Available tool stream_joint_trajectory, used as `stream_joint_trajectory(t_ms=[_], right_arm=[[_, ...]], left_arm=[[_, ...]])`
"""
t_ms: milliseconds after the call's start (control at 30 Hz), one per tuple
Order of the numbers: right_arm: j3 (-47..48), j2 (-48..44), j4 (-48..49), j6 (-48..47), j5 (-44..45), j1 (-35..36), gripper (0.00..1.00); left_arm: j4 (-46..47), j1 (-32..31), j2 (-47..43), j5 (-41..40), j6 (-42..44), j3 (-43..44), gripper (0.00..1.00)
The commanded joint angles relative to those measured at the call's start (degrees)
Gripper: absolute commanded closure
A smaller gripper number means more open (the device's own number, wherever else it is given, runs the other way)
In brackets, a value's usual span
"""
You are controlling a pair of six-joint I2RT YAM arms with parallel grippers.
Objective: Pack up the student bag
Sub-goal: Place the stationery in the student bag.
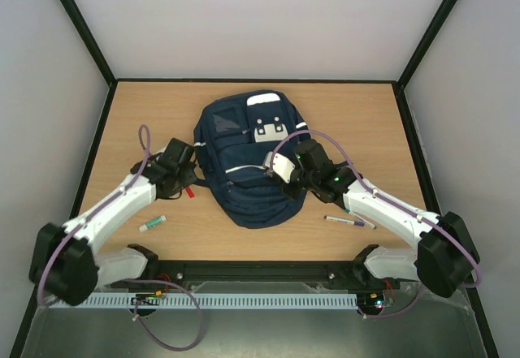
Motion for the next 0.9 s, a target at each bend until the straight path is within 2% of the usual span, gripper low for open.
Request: stream_joint_trajectory(t_ms=[0,100,200,300,433,533,700,867], right_arm=[[0.3,0.1,-2.4,1.4,-1.6,-0.2,0.98],[3.2,-0.4,-3.8,2.0,1.0,-0.2,0.98],[7.4,-1.3,-6.6,1.9,3.1,-0.2,0.99],[12.3,-1.7,-9.7,0.9,4.0,-0.2,0.99],[18.6,-1.0,-13.2,-1.4,5.3,-0.2,0.99],[21.8,-0.1,-14.2,-3.6,6.9,-0.2,0.99],[26.7,2.1,-16.0,-8.1,9.1,-0.2,0.99],[30.3,4.5,-18.2,-9.4,8.3,-0.2,0.99]], left_arm=[[0.0,-4.9,-10.0,-3.6,7.1,-0.3,0.98],[2.7,-7.9,-18.7,-2.4,11.7,-1.2,0.98],[8.6,-8.8,-27.7,4.0,18.1,-3.2,0.98],[12.6,-9.0,-32.6,10.2,24.7,-3.2,0.98],[12.3,-9.3,-30.3,17.4,30.6,0.5,0.98],[11.9,-12.8,-25.7,20.2,33.8,3.5,0.98],[8.9,-22.7,-22.1,13.0,44.1,8.9,0.98],[6.0,-29.3,-17.6,11.1,51.9,12.0,0.98]])
